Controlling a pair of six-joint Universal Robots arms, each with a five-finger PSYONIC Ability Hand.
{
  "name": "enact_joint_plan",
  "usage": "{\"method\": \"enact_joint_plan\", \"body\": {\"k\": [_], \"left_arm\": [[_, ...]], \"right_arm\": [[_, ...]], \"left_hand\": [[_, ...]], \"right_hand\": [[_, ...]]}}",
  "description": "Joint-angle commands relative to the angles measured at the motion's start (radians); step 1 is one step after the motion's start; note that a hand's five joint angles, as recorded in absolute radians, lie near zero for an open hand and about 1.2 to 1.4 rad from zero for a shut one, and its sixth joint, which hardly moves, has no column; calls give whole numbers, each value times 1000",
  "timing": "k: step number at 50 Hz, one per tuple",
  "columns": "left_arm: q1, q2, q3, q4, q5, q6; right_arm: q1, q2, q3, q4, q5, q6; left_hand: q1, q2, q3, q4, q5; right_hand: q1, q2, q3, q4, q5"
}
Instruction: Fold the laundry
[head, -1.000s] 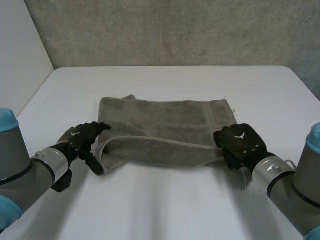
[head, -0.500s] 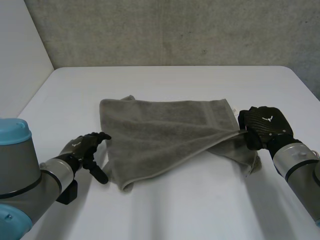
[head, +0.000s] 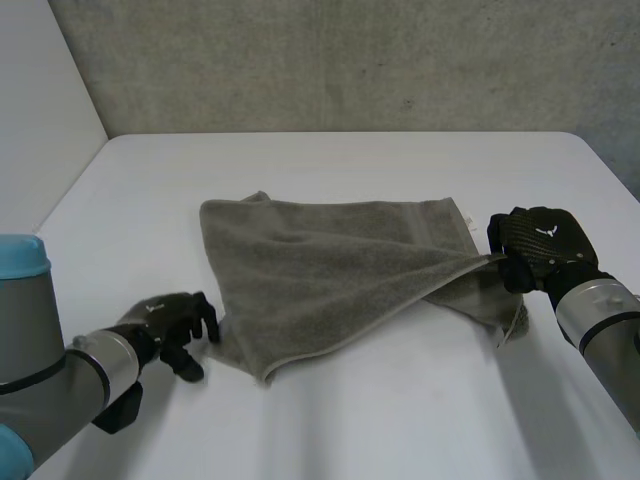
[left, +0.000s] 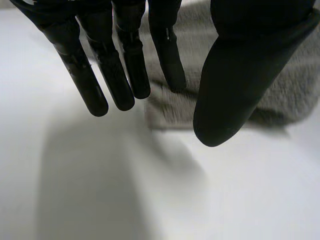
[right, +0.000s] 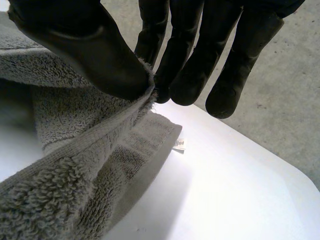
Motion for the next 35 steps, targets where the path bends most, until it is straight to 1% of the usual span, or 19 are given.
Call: {"method": "enact_joint_plan", "body": {"k": [1, 2, 4, 17, 30, 35], "left_arm": [[-5, -64, 2, 23, -1, 30], [-6, -70, 2, 37, 3, 30], [-8, -73, 0, 51, 3, 30], [-14, -110, 5, 161, 3, 27], [-57, -169, 76, 243, 3, 33], [-57, -203, 91, 272, 3, 39]], "right_arm": [[1, 0, 2, 0, 0, 0], [1, 0, 2, 0, 0, 0], [1, 0, 2, 0, 0, 0], [3, 6, 2, 0, -2, -5], [11, 8, 5, 0, -3, -11], [12, 11, 6, 0, -6, -11]], "left_hand": [[-43, -43, -43, -43, -45], [-99, -99, -98, -99, -101], [-125, -125, -125, -125, -128], [-129, -129, -128, -129, -131], [-126, -126, -125, -126, -128], [-120, -120, -120, -120, -122]], "right_hand": [[56, 73, 50, 49, 53], [56, 73, 50, 49, 53], [56, 73, 50, 49, 53], [56, 73, 50, 49, 53], [56, 73, 50, 49, 53], [56, 73, 50, 49, 53]]}}
